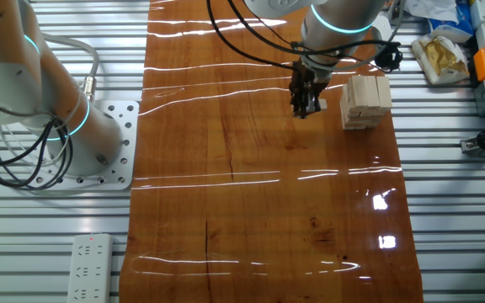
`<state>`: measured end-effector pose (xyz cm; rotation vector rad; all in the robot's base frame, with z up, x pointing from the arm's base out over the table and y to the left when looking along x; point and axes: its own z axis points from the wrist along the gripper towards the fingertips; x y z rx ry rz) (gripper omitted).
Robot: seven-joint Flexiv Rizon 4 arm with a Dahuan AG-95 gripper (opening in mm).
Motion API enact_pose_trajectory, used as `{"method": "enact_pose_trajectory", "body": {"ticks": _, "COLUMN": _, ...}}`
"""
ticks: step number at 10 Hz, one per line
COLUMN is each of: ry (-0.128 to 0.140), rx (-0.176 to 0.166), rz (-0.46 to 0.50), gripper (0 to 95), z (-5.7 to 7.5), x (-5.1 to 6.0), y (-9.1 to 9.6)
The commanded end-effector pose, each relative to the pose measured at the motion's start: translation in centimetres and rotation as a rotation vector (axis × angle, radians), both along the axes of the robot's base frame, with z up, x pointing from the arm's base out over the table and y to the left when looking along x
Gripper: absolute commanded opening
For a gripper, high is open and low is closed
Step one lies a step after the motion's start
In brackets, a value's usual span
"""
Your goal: Play Jenga
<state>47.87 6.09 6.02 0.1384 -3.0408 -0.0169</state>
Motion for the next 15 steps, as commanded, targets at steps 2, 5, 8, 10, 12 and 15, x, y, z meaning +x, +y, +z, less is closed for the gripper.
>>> {"method": "enact_pose_trajectory", "body": {"ticks": 2, "ry": -0.003, "rx": 0.006, "rz": -0.006, "gripper": 19.0, "z": -0.01, "x": 0.05, "y": 0.04}}
{"method": "enact_pose_trajectory", "body": {"ticks": 5, "ry": -0.003, "rx": 0.009, "rz": -0.002, "gripper": 38.0, "z": -0.01, "x": 0.05, "y": 0.04}}
{"method": "enact_pose_trajectory", "body": {"ticks": 8, "ry": -0.003, "rx": 0.010, "rz": 0.001, "gripper": 38.0, "z": -0.01, "x": 0.05, "y": 0.04}}
{"method": "enact_pose_trajectory", "body": {"ticks": 10, "ry": -0.003, "rx": 0.009, "rz": 0.001, "gripper": 38.0, "z": -0.01, "x": 0.05, "y": 0.04}}
{"method": "enact_pose_trajectory", "body": {"ticks": 12, "ry": -0.005, "rx": 0.008, "rz": 0.001, "gripper": 38.0, "z": -0.01, "x": 0.05, "y": 0.04}}
{"method": "enact_pose_trajectory", "body": {"ticks": 15, "ry": -0.011, "rx": 0.002, "rz": -0.040, "gripper": 19.0, "z": 0.15, "x": 0.07, "y": 0.02}}
